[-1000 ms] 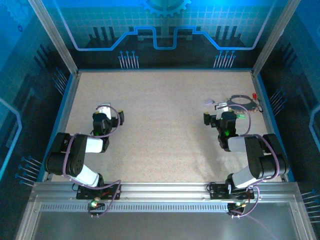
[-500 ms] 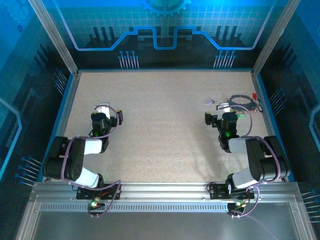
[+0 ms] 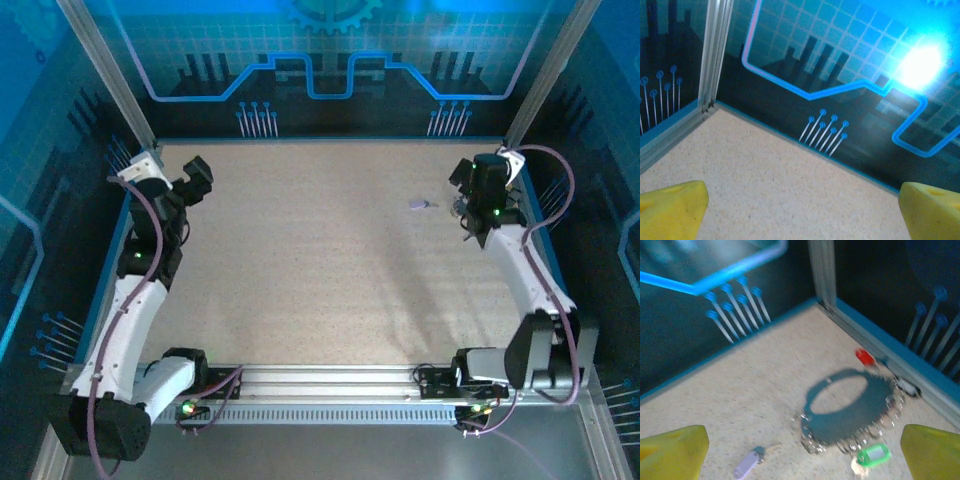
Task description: Put the keys on the keyring
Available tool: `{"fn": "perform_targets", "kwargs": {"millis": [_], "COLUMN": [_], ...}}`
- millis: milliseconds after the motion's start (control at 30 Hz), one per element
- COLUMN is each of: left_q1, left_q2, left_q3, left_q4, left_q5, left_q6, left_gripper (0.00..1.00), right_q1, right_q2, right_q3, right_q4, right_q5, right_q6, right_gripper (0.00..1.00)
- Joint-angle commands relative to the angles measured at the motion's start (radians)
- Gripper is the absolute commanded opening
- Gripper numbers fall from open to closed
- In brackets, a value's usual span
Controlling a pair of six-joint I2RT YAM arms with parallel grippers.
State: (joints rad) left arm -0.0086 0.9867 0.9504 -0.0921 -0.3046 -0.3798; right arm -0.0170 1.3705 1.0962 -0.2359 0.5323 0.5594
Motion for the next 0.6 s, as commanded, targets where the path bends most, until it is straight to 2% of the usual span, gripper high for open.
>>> {"fn": "perform_targets", "kwargs": {"millis": [0, 67, 233, 300, 567], "left_q1": [0.010, 0.010, 0.012, 0.011, 0.011], "left_q2": [0.091, 0.133, 0.234, 0.246, 0.221], "left_q3": [0.062, 0.063, 0.111, 0.115, 0.058], "left_q4": [-0.267, -0.302, -0.360, -0.373, -0.312], "left_q5": [0.091, 0.073, 0.225, 0.211, 0.204], "left_q6": [0.014, -0.006, 0.032, 0.025, 0.013], "left_gripper": [0.99, 0.99, 0.99, 0.99, 0.99], "right_q1": [-0.058, -0.087, -0.153, -0.169, -0.202], "right_q2": [0.167, 0.254, 0.402, 0.427, 0.530], "right_q3": [0.069, 0.142, 0.244, 0.250, 0.336], "right_q4": [-0.306, -0.340, -0.354, -0.348, -0.378], "right_q5": [-0.111, -0.180, -0.392, -0.430, -0.547], "right_q6": [0.128, 0.106, -0.020, -0.051, -0.170], "right_gripper": [1.00, 0.98, 0.70, 0.62, 0.48]}}
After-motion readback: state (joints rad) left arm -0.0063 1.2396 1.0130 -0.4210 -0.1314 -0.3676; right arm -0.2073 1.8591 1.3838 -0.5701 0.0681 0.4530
